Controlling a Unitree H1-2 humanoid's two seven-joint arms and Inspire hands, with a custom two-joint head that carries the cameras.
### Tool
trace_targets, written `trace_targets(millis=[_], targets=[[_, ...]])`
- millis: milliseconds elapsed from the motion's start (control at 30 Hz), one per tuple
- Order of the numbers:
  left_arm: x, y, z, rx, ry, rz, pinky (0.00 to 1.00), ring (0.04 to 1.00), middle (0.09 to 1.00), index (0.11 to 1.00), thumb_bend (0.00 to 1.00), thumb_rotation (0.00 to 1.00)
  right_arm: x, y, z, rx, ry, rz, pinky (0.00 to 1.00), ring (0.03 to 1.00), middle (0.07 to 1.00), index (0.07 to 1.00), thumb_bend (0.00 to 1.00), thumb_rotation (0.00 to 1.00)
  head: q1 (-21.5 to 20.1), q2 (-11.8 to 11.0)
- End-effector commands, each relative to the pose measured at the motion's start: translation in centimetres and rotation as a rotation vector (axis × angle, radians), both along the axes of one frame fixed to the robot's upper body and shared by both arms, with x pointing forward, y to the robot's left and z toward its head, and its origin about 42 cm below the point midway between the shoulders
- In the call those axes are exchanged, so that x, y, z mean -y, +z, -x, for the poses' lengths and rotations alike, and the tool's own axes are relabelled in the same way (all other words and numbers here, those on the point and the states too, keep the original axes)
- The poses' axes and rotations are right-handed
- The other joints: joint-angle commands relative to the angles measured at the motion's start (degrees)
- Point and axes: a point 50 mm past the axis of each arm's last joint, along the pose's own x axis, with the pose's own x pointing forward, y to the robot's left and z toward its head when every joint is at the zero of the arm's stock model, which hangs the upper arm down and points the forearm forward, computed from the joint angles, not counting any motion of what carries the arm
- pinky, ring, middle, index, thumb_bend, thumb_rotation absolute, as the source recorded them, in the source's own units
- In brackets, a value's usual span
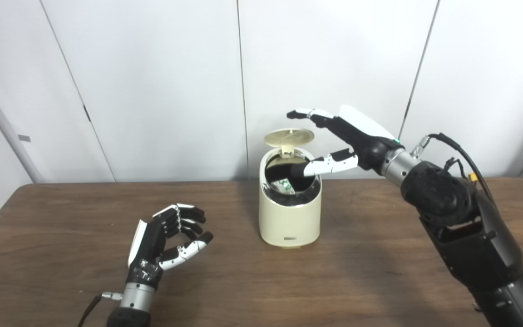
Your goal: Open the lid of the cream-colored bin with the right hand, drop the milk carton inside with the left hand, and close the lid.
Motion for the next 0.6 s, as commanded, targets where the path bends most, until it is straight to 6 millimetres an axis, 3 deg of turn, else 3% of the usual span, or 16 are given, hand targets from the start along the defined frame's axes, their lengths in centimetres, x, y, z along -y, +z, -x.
trace_targets(millis=[0,233,567], targets=[[0.26,-1.23,0.75,-0.004,0.014,0.001,0.39,0.476,0.561,0.591,0.62,0.11,0.0,2.45,0.67,0.076,0.02,0.019,0.91,0.992,0.894,0.858,0.69,0.61,-0.1,0.1],[0.19,-1.34,0.66,-0.004,0.036,0.011,0.39,0.478,0.559,0.588,0.63,0.11,-0.45,2.5,1.29,0.076,0.045,0.045,0.94,1.0,0.901,0.857,0.7,0.62,-0.4,0.4],[0.35,-1.31,0.5,0.002,0.035,0.015,0.39,0.48,0.566,0.585,0.63,0.11,0.05,2.03,1.58,0.075,0.049,0.124,0.88,1.0,0.885,0.851,0.68,0.6,0.3,0.7]])
